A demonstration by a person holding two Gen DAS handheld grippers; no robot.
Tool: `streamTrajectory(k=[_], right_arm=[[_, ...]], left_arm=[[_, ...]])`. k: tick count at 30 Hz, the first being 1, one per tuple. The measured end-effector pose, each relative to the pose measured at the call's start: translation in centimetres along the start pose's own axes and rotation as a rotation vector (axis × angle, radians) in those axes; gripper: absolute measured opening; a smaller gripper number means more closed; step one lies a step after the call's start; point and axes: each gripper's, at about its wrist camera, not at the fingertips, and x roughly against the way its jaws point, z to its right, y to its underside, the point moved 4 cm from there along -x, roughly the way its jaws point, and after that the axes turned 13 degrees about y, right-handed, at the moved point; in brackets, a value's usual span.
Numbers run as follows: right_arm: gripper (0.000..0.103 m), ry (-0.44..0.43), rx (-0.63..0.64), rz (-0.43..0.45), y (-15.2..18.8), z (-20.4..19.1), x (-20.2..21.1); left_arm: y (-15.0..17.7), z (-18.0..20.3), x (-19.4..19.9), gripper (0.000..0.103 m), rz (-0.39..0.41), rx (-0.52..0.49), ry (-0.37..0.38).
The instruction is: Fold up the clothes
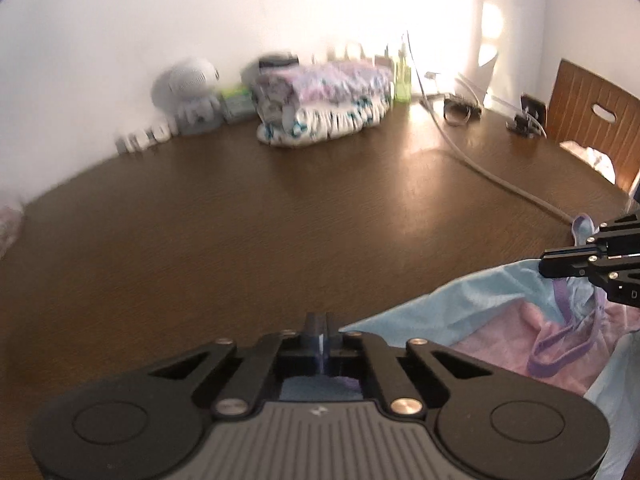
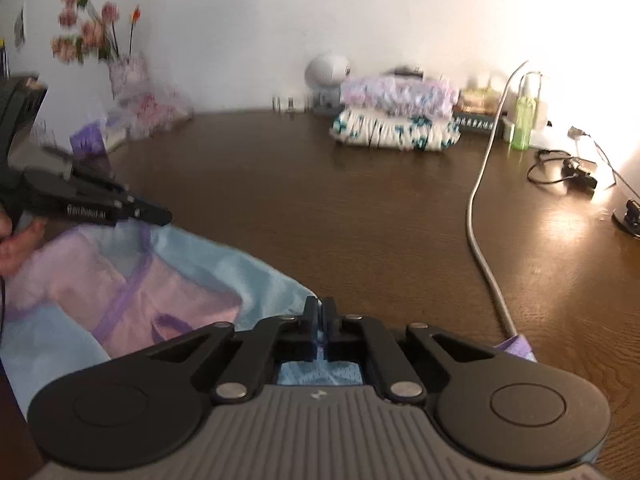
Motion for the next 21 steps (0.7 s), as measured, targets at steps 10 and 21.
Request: streamTrajectory(k=[10,21], right_arm=[[0.001,-0.063,-0.036,0.13,0.0,1.4,6.1],[0.002,-0.023,-0.011,0.039,0.5,1.0,3.1]], left_arm=[[2.3,4.2,7.3,0.0,0.167,-0.011,-0.122],[-1.5,2.6,2.1,0.044,0.023,-0.081,-0.035]])
